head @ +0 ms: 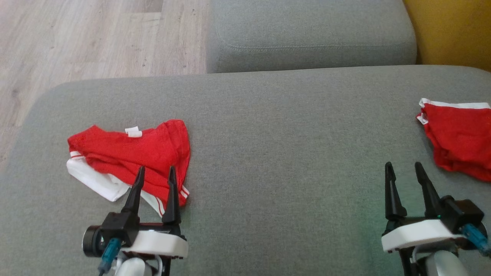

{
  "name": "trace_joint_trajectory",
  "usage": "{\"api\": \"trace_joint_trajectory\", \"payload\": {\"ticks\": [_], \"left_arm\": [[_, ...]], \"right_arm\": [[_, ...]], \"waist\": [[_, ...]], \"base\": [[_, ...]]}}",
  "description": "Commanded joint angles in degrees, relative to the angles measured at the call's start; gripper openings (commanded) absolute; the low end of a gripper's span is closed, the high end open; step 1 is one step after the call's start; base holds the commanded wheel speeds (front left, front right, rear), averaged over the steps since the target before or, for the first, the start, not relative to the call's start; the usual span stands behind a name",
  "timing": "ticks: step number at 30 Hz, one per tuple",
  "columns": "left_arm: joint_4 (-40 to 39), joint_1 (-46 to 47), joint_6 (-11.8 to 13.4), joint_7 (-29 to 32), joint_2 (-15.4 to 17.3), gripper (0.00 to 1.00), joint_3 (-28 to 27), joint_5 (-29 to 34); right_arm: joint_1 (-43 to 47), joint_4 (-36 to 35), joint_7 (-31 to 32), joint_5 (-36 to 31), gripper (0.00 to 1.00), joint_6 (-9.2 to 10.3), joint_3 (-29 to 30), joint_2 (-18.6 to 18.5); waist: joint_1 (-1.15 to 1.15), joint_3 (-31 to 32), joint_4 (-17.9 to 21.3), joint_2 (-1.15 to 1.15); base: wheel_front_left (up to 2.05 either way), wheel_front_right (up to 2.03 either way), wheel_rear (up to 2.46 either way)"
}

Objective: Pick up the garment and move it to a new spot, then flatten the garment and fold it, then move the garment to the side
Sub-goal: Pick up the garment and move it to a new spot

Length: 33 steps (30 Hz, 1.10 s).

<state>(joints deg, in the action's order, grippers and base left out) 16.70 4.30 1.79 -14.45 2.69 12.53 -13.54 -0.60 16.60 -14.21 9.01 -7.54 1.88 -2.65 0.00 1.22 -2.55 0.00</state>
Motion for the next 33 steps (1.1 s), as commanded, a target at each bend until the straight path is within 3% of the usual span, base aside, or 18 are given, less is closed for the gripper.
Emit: {"api": "trace_joint_trajectory", "payload": {"ticks": [1,10,24,33], "left_arm": [[-1.64,1.51,-0.04,-0.55,0.19,1.0,-2.36,0.59],[-0.83,1.8,-0.31,-0.55,0.19,1.0,-2.32,0.54],[-1.32,0.63,-0.39,-0.55,0.19,1.0,-4.66,2.14],[-1.55,0.03,-0.68,-0.55,0.19,1.0,-5.47,2.56]], "right_arm": [[-1.76,-1.3,-0.78,0.49,1.0,0.05,-1.77,-0.23],[-1.21,-0.77,-0.78,-0.32,1.0,0.05,-3.47,-0.23],[0.04,-1.5,-0.78,1.33,1.0,0.05,-9.57,-0.23],[0.64,-1.68,-0.79,1.98,1.0,0.05,-12.22,-0.23]], "waist": [[0.0,0.0,-0.14,0.0],[0.0,0.25,-3.0,0.0],[0.0,1.52,-13.79,0.0],[0.0,1.95,-17.5,0.0]], "base": [[0.0,0.0,0.0],[0.0,0.0,0.0],[0.0,0.0,0.0],[0.0,0.0,0.0]]}}
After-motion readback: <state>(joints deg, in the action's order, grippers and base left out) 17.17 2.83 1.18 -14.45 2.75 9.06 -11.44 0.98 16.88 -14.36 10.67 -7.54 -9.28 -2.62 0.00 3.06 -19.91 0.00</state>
